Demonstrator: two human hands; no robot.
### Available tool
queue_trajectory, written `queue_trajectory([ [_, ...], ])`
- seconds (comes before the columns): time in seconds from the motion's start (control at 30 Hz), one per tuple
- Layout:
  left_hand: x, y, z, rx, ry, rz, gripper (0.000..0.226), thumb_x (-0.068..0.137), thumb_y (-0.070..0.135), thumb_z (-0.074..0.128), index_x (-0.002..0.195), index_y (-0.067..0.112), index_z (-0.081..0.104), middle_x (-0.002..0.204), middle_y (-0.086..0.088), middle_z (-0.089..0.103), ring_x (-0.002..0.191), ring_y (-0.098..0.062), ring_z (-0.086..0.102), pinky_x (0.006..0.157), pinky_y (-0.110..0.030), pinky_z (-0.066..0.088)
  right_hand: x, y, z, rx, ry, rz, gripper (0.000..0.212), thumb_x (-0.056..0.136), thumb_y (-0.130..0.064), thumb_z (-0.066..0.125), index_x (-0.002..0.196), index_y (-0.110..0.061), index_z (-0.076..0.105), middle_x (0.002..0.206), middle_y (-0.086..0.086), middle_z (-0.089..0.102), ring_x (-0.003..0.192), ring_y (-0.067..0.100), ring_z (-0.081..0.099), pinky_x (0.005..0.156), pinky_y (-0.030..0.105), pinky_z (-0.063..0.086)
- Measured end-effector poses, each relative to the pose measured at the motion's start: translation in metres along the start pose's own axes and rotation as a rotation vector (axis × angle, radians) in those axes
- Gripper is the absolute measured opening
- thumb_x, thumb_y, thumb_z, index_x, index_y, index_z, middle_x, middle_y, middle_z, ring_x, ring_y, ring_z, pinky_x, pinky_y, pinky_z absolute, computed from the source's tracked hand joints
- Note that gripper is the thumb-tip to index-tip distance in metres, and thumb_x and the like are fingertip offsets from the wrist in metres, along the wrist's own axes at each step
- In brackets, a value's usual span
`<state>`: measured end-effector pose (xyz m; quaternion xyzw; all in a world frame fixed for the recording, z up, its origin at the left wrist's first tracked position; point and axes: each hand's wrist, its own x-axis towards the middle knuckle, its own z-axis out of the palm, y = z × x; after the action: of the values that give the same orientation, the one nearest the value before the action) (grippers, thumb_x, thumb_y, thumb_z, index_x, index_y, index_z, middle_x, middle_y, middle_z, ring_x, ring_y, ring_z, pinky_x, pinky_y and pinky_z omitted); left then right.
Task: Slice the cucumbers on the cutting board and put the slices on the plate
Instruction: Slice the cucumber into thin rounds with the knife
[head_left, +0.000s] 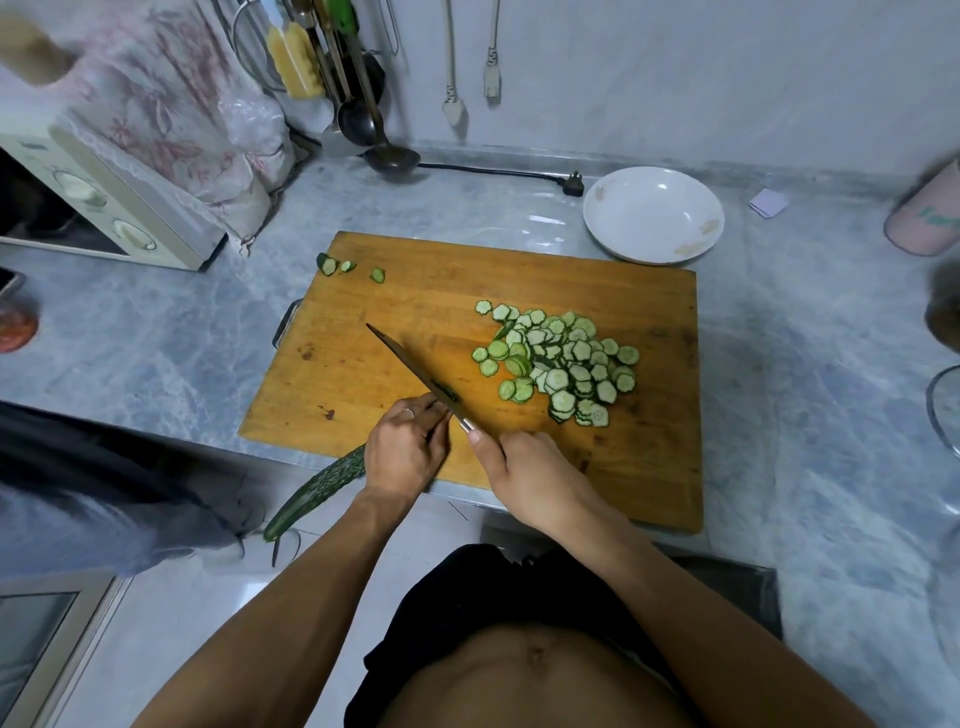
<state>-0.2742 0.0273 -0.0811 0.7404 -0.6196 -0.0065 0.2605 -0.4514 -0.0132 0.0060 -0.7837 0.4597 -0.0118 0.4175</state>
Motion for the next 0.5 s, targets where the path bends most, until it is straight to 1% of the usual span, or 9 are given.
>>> queue_trajectory([
  [0.1, 0.0, -0.002, 0.002, -0.012, 0.014, -0.004, 0.023, 0.087, 0.019, 0.06, 0.1, 0.012, 0.078, 0.104, -0.005, 0.075, 0.092, -0.025, 0.066, 0.063, -0.031, 0.055, 0.002, 0.005, -0.005, 0.018, 0.023, -0.019, 0.059, 0.104, -0.05, 0.028, 0.058, -0.017, 0.043, 0.06, 0.004, 0.048, 0.067, 0.028, 0.054, 0.062, 0.032, 0.035],
  [0.17, 0.0, -0.003, 0.003, -0.034, 0.0, -0.006, 0.024, 0.086, 0.018, 0.064, 0.105, 0.013, 0.077, 0.107, -0.004, 0.074, 0.097, -0.022, 0.065, 0.067, -0.033, 0.057, 0.003, 0.011, -0.012, 0.042, 0.035, 0.007, 0.061, 0.104, -0.051, 0.029, 0.058, -0.016, 0.046, 0.056, 0.004, 0.049, 0.06, 0.025, 0.053, 0.058, 0.031, 0.035],
  [0.23, -0.001, -0.004, 0.0, -0.034, -0.026, -0.006, 0.026, 0.086, 0.019, 0.063, 0.109, 0.015, 0.075, 0.112, -0.003, 0.072, 0.099, -0.022, 0.063, 0.067, -0.035, 0.059, 0.002, 0.018, -0.017, 0.071, 0.048, 0.036, 0.062, 0.104, -0.052, 0.029, 0.059, -0.014, 0.049, 0.055, 0.003, 0.05, 0.054, 0.021, 0.052, 0.053, 0.03, 0.036],
  [0.3, -0.001, -0.003, -0.002, -0.029, -0.056, -0.035, 0.028, 0.087, 0.021, 0.061, 0.111, 0.016, 0.074, 0.116, -0.005, 0.068, 0.091, -0.027, 0.064, 0.062, -0.035, 0.057, 0.0, 0.024, -0.021, 0.078, 0.059, 0.056, 0.063, 0.103, -0.053, 0.029, 0.06, -0.013, 0.05, 0.054, 0.003, 0.048, 0.051, 0.02, 0.051, 0.052, 0.03, 0.038],
  [0.37, -0.001, -0.002, -0.003, -0.048, -0.051, -0.081, 0.028, 0.087, 0.024, 0.06, 0.111, 0.015, 0.073, 0.114, -0.006, 0.062, 0.076, -0.031, 0.065, 0.054, -0.034, 0.054, -0.002, 0.028, -0.025, 0.067, 0.081, 0.044, 0.062, 0.104, -0.051, 0.03, 0.057, -0.014, 0.044, 0.052, 0.003, 0.043, 0.049, 0.019, 0.046, 0.051, 0.031, 0.033],
  [0.4, -0.001, -0.001, -0.004, -0.064, -0.041, -0.092, 0.028, 0.088, 0.023, 0.06, 0.11, 0.013, 0.073, 0.112, -0.006, 0.06, 0.072, -0.032, 0.065, 0.053, -0.035, 0.054, -0.004, 0.028, -0.026, 0.065, 0.091, 0.033, 0.061, 0.104, -0.05, 0.031, 0.056, -0.014, 0.042, 0.051, 0.002, 0.041, 0.048, 0.018, 0.043, 0.05, 0.031, 0.031],
  [0.47, -0.001, -0.001, -0.004, -0.075, -0.031, -0.085, 0.027, 0.088, 0.021, 0.06, 0.109, 0.011, 0.073, 0.109, -0.006, 0.061, 0.07, -0.032, 0.066, 0.053, -0.036, 0.054, -0.01, 0.026, -0.027, 0.067, 0.097, 0.008, 0.06, 0.104, -0.048, 0.033, 0.056, -0.014, 0.04, 0.051, 0.003, 0.041, 0.048, 0.018, 0.042, 0.049, 0.031, 0.029],
  [0.5, -0.001, -0.001, -0.004, -0.067, -0.034, -0.077, 0.027, 0.088, 0.021, 0.06, 0.109, 0.011, 0.073, 0.109, -0.006, 0.061, 0.071, -0.032, 0.066, 0.053, -0.036, 0.054, -0.013, 0.024, -0.025, 0.065, 0.094, -0.01, 0.059, 0.104, -0.047, 0.034, 0.056, -0.014, 0.041, 0.052, 0.005, 0.043, 0.05, 0.019, 0.044, 0.051, 0.033, 0.031],
])
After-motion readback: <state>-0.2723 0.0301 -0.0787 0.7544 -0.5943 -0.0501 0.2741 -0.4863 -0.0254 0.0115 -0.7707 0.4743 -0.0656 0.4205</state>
